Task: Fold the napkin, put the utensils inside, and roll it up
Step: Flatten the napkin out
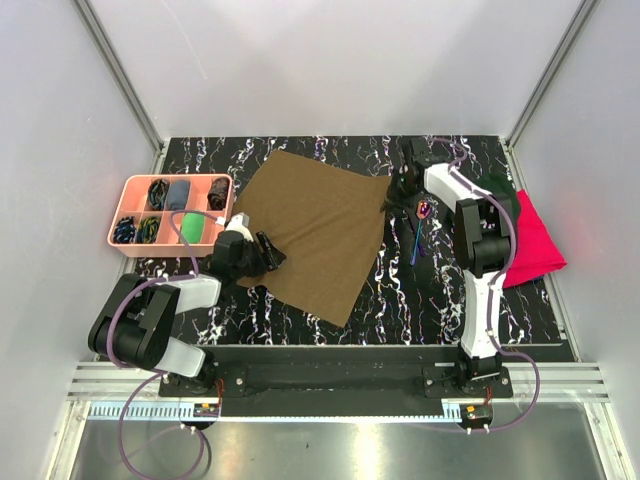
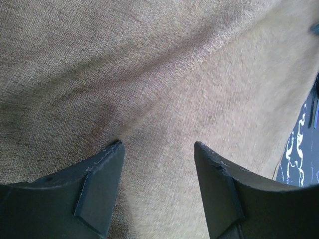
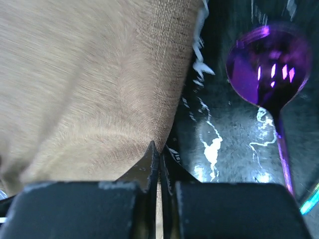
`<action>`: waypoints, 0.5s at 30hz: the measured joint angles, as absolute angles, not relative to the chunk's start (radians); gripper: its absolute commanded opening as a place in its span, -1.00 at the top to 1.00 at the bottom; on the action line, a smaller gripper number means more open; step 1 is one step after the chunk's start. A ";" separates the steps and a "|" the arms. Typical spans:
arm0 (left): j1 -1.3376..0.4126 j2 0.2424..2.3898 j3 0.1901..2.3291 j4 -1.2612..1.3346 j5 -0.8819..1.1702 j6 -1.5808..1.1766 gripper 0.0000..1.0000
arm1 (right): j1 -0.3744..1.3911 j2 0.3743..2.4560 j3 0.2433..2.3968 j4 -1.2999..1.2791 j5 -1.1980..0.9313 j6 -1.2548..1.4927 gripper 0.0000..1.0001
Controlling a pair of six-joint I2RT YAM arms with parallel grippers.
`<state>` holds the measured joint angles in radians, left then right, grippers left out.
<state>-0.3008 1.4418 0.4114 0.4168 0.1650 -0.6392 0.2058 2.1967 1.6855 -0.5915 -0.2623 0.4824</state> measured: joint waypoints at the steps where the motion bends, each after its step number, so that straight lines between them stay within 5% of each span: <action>1: -0.300 1.442 0.411 0.417 0.167 -0.639 -0.30 | 0.206 2.194 1.714 -0.612 -0.248 0.476 0.95; 3: -0.298 1.442 0.411 0.417 0.171 -0.638 -0.30 | 0.206 2.186 1.771 -0.655 -0.208 0.463 0.73; 4: -0.297 1.442 0.411 0.417 0.173 -0.637 -0.30 | 0.207 2.175 1.785 -0.667 -0.192 0.458 0.33; 5: -0.296 1.442 0.411 0.417 0.174 -0.636 -0.30 | 0.208 2.154 1.796 -0.686 -0.168 0.451 0.15; 15: -0.294 1.442 0.411 0.416 0.180 -0.633 -0.30 | 0.208 1.932 1.781 -0.754 -0.008 0.416 -0.17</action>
